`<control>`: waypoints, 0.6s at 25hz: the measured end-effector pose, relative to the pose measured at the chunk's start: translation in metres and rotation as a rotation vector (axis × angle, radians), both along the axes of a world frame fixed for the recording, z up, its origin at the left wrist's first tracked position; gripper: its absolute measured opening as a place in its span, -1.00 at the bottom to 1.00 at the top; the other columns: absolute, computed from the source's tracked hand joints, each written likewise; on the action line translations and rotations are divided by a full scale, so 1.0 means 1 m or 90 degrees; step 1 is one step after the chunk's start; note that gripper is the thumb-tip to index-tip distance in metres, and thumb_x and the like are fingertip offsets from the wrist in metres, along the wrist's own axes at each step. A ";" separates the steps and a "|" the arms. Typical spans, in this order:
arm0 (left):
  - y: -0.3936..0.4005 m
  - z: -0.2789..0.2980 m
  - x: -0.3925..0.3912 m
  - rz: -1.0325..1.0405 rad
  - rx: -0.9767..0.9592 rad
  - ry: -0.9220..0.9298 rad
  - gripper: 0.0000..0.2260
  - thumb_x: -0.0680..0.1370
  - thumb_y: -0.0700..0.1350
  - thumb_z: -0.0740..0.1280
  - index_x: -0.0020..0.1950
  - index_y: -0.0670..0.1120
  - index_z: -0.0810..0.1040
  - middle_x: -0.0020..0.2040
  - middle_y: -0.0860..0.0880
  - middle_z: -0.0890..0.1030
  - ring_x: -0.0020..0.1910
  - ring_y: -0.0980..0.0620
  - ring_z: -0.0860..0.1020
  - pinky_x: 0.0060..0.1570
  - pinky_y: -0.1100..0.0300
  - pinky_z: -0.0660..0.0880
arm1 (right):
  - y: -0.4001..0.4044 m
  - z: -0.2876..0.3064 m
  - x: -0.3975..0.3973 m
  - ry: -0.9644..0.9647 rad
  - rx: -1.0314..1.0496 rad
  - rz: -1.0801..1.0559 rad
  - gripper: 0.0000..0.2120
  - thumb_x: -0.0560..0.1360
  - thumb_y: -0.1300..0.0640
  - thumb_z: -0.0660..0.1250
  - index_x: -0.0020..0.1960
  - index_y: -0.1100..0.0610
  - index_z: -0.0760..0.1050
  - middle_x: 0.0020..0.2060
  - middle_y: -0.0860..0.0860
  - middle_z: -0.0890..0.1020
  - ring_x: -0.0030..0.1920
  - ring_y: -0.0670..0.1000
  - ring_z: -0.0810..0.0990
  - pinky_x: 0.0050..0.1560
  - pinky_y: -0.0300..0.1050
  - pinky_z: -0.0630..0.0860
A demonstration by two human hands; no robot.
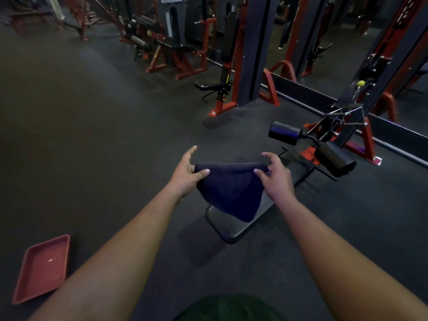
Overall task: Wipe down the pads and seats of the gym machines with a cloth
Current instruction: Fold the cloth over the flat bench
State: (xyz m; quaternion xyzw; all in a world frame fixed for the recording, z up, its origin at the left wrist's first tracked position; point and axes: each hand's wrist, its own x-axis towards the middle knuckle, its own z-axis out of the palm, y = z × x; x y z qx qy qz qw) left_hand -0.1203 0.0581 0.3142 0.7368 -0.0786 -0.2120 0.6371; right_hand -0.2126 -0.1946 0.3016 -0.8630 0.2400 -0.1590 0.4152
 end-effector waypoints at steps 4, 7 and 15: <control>-0.013 0.004 0.008 -0.042 0.102 -0.054 -0.34 0.46 -0.30 0.53 0.50 -0.02 0.41 0.31 -0.10 0.57 0.23 -0.01 0.59 0.03 0.19 0.60 | -0.017 -0.003 0.004 -0.007 0.087 0.134 -0.60 0.52 0.15 0.47 0.33 0.00 0.54 0.16 -0.04 0.64 0.13 -0.04 0.62 0.24 -0.02 0.56; -0.023 0.012 0.015 -0.073 0.433 -0.267 -0.52 0.44 -0.17 0.54 0.33 0.05 0.56 0.26 0.03 0.58 0.24 -0.01 0.54 0.20 0.04 0.53 | -0.029 -0.007 0.005 0.064 -0.014 0.215 -0.56 0.40 0.25 0.54 0.23 0.00 0.57 0.15 -0.03 0.62 0.13 -0.02 0.61 0.19 -0.09 0.55; -0.048 -0.005 0.013 0.011 -0.063 -0.044 -0.88 0.58 -0.18 0.42 0.10 -0.11 0.57 0.02 -0.07 0.68 0.03 -0.03 0.65 0.00 0.11 0.57 | -0.029 -0.005 0.002 -0.198 0.492 0.066 -0.81 0.52 0.26 0.44 0.09 0.15 0.51 -0.06 0.04 0.65 -0.07 -0.05 0.63 -0.08 -0.11 0.55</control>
